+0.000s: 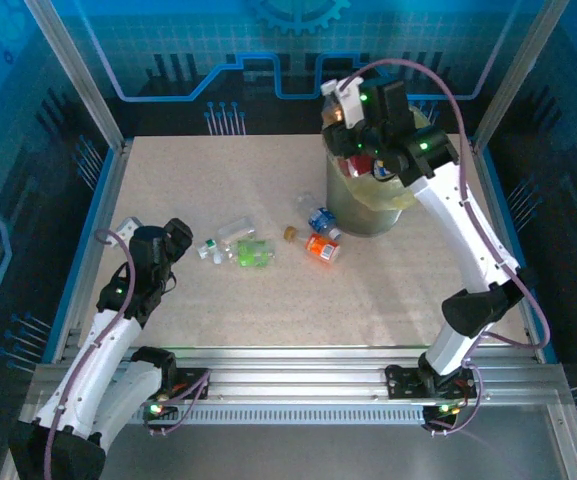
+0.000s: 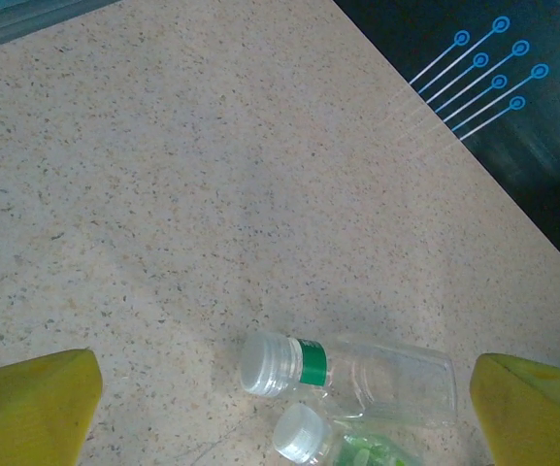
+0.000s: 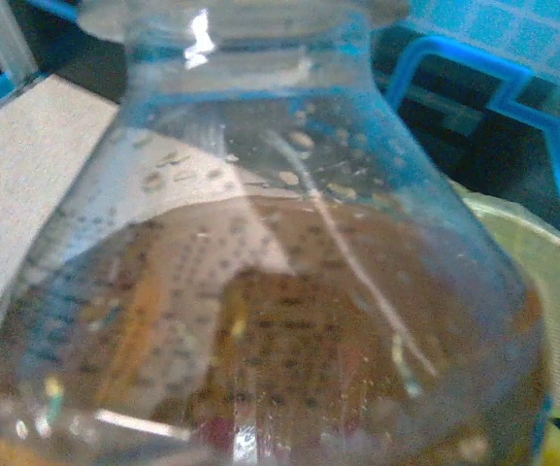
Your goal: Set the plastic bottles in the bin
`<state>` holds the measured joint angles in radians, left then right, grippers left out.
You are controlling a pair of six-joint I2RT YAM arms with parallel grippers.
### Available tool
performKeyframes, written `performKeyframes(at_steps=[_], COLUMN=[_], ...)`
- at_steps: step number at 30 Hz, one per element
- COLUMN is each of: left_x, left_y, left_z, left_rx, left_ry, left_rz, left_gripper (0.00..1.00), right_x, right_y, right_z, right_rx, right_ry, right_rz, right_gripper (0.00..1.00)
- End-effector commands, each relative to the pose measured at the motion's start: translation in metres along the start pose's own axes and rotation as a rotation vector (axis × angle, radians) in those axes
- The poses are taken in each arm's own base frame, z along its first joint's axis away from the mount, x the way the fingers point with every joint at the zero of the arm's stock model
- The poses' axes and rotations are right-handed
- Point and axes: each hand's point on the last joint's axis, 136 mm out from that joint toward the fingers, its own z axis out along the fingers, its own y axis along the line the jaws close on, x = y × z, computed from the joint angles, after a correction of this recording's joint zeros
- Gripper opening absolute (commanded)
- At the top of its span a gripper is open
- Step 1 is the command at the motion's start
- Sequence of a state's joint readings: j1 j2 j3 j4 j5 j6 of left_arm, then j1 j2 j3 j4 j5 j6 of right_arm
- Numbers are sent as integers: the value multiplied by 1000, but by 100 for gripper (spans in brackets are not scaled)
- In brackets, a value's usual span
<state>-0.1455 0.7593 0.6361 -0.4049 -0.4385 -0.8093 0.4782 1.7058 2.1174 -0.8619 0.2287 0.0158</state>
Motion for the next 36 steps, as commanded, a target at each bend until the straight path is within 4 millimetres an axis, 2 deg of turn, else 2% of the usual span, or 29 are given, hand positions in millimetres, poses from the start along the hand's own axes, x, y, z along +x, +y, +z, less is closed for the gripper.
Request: performKeyframes(at_steps=[1, 8, 13, 18, 25, 29, 36], left_x=[-4, -2, 0, 0, 0, 0, 2], left_y=[-8, -7, -5, -4, -3, -4, -5], left_z=[0, 1, 2, 2, 3, 3, 6], left_rx=[34, 33, 27, 25, 22, 21, 20], left_ry=[-1, 5, 6, 5, 3, 3, 11], left_rz=[11, 19, 22, 24, 27, 30, 37], left_gripper=[99, 99, 99, 99, 99, 99, 99], right_x=[-10, 10, 33, 54, 84, 98, 109], right_y=[-31, -82, -98, -97, -94, -92, -91], right_z=[12, 47, 70, 88, 97, 98, 98], right_rx=[55, 92, 127, 125, 144, 153, 164], right_ry=[-26, 43, 101, 174, 268, 306, 333], right_rz=[182, 472, 557, 582, 587, 581, 575], right_gripper=[34, 35, 39, 41, 45, 52, 65])
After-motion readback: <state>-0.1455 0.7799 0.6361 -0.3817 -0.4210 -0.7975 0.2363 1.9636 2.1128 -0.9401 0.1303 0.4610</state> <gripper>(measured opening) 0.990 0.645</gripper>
